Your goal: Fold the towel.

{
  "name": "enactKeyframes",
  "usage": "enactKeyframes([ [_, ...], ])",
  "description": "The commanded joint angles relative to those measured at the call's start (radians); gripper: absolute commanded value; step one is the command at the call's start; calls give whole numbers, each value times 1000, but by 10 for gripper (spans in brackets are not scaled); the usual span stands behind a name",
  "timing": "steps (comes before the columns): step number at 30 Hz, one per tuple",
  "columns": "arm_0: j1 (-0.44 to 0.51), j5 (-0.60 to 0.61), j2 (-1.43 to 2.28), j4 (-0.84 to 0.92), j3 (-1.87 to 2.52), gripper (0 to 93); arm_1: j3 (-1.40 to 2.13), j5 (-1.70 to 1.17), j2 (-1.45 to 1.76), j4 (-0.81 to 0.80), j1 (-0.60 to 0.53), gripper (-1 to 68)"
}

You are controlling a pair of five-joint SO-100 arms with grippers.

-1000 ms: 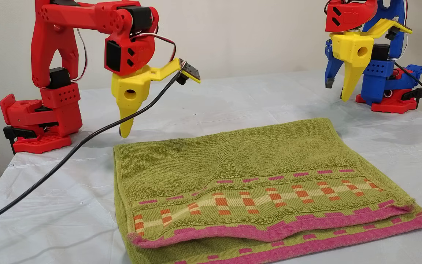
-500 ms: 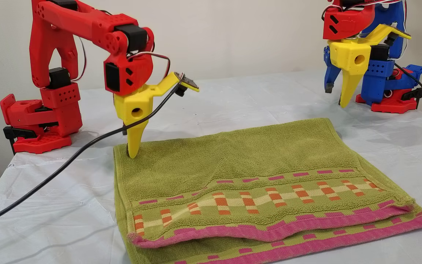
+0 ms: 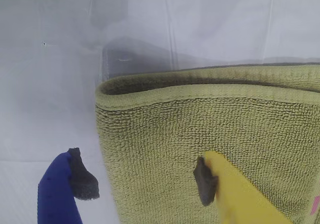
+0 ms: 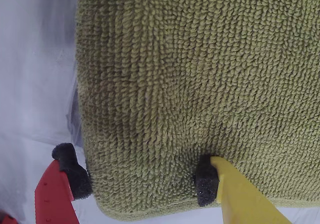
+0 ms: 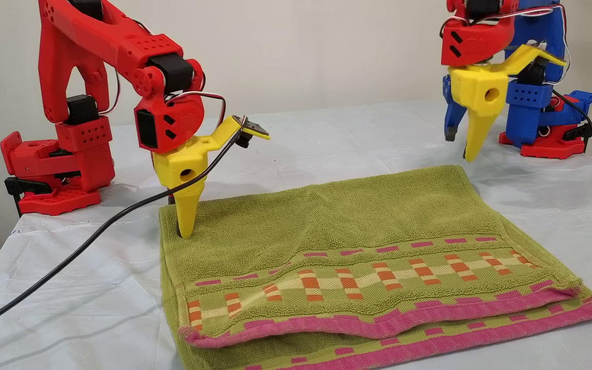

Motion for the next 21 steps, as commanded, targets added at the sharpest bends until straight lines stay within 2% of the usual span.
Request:
enactKeyframes([
  [1, 5, -14, 66, -12, 2, 476, -58, 0, 38, 5, 3, 420],
  [21, -17, 23, 55, -46, 15, 472, -161, -92, -153, 3, 71, 419],
])
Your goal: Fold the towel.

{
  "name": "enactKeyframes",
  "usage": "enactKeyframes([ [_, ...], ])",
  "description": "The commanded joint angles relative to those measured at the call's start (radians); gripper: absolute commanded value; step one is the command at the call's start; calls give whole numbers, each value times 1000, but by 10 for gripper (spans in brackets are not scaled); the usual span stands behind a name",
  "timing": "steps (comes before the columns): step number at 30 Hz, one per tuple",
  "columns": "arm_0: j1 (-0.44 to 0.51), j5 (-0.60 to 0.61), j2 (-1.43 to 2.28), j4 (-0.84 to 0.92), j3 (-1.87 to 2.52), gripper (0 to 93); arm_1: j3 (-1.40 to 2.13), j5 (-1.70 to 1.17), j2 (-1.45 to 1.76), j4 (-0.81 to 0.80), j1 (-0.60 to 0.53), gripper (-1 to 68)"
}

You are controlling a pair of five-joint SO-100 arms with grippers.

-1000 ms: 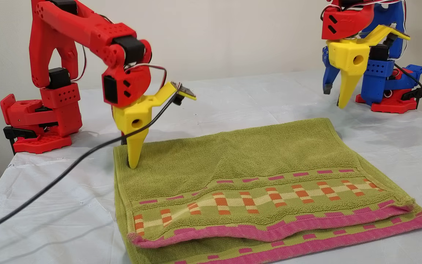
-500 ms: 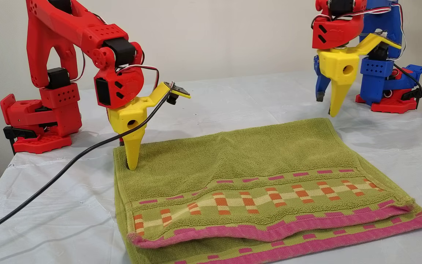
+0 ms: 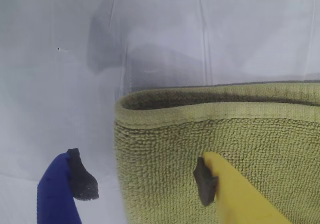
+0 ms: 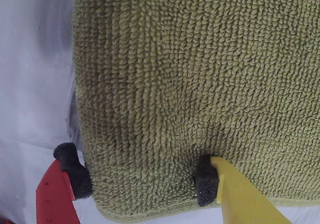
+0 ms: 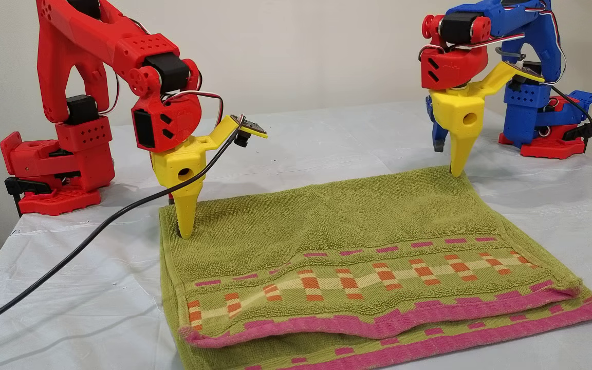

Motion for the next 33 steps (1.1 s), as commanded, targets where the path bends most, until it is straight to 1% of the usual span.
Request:
enactKeyframes([
  [1, -12, 5, 46, -17, -6, 472, -160, -26, -31, 3, 18, 418],
  [4, -11, 2, 44, -35, 2, 469, -305, -44, -144, 3, 20, 433],
  [7, -9, -3, 51, -38, 15, 469, -364, -57, -184, 5, 20, 438],
  [15, -5, -14, 80, -61, 58, 472, -190, -63, -103, 5, 21, 441],
  [20, -6, 5, 83, -74, 63, 485, -60, -49, -26, 5, 18, 446],
  [22, -8, 20, 83, -74, 61, 452, -31, -43, -3, 5, 17, 440],
  [26, -11, 28, 94, -110, 87, 342, -3, -43, 9, 5, 15, 441],
  [27, -11, 26, 97, -120, 94, 329, 0, -43, 9, 5, 15, 442],
  [33, -11, 15, 109, -133, 110, 341, -52, -49, -35, 3, 12, 455],
])
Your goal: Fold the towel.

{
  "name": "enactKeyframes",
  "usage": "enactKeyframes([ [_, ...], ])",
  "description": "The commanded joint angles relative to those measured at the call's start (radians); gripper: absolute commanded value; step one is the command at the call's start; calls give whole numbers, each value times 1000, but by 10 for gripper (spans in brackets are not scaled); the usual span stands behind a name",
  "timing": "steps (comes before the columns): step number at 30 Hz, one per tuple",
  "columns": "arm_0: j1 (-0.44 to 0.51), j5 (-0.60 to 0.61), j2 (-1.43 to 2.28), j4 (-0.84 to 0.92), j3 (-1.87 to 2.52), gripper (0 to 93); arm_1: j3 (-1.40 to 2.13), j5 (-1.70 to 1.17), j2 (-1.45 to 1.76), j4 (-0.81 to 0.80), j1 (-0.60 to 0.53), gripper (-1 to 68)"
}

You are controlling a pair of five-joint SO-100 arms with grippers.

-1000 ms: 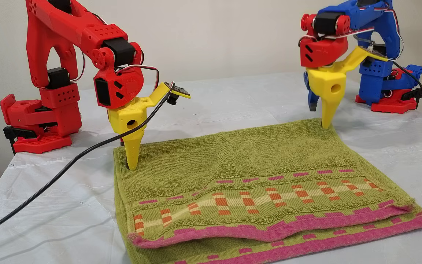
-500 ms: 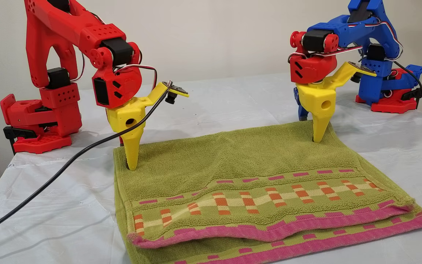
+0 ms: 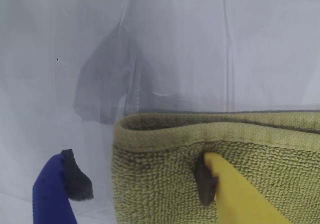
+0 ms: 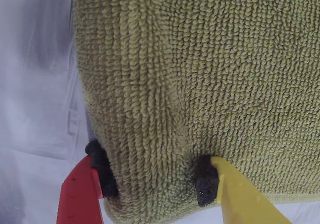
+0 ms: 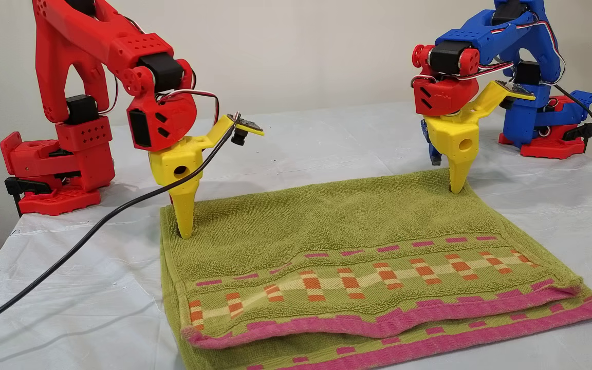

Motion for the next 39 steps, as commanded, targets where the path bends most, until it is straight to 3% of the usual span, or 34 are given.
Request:
enactKeyframes([
  [1, -6, -11, 41, -9, 2, 341, -80, -6, 57, 6, -9, 459],
  [5, -6, -9, 44, -23, 11, 317, -175, -23, -28, 8, -11, 468],
  [9, -3, -9, 58, -52, 40, 197, -160, -18, -17, 8, -11, 470],
  [14, -8, -3, 58, -20, 25, 126, -164, -20, -15, 8, -11, 470],
  [15, -5, -35, 44, 38, -11, 96, -163, -20, -15, 8, -11, 470],
  [16, 3, -97, 32, 100, -49, 0, -163, -20, -15, 8, -11, 470],
  [17, 15, -176, 26, 140, -78, 1, -163, -20, -15, 8, -11, 472],
  [23, -2, -144, 44, 212, -97, 1, -164, -29, -15, 8, -11, 465],
  [30, -17, -147, 57, 295, -107, 1, -164, -29, -17, 8, -9, 328],
  [35, -23, -140, 61, 295, -101, 1, -172, -38, -25, 8, -8, 268],
  [38, -29, -132, 64, 296, -97, 1, -181, -72, -32, 8, 0, 197],
  [39, -32, -124, 66, 296, -95, 1, -193, -97, -40, 8, 5, 143],
])
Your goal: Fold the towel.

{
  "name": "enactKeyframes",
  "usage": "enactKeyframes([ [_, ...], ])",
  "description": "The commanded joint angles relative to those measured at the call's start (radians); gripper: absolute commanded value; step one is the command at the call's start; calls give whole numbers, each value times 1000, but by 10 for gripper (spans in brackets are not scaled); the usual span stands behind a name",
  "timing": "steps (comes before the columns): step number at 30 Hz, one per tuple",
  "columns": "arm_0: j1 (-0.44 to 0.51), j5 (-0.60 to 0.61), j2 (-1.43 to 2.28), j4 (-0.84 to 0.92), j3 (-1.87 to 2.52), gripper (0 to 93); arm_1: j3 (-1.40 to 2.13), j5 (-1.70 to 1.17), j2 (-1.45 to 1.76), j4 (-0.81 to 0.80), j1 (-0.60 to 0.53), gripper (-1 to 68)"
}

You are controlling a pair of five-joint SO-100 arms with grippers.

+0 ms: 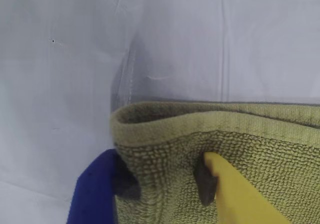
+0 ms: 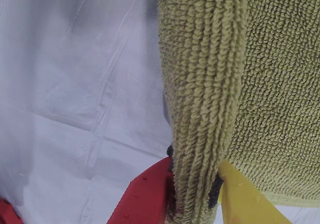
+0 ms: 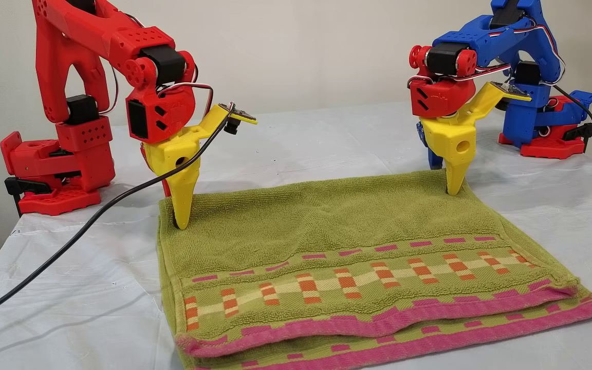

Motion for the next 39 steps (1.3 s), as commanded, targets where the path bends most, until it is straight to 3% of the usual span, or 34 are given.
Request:
enactKeyframes([
  [1, -28, 23, 55, 28, -26, 1, -94, -54, 15, -3, 9, 73],
  [2, -35, 35, 55, 32, -26, 1, -104, -77, 8, -3, 14, 1],
  [8, -103, 129, 67, 89, 3, 1, -26, -137, 52, -3, 43, 1],
  [18, -221, 296, 106, 98, 74, 1, 410, -181, 359, -3, 127, 1],
  [26, -334, 382, 232, 249, 106, 1, 569, -304, 546, -5, 247, 1],
  [34, -492, 569, 442, 351, 172, 1, 709, -399, 733, -5, 359, 1],
  [39, -563, 761, 480, 416, 72, 1, 719, -443, 877, -5, 371, 1],
])
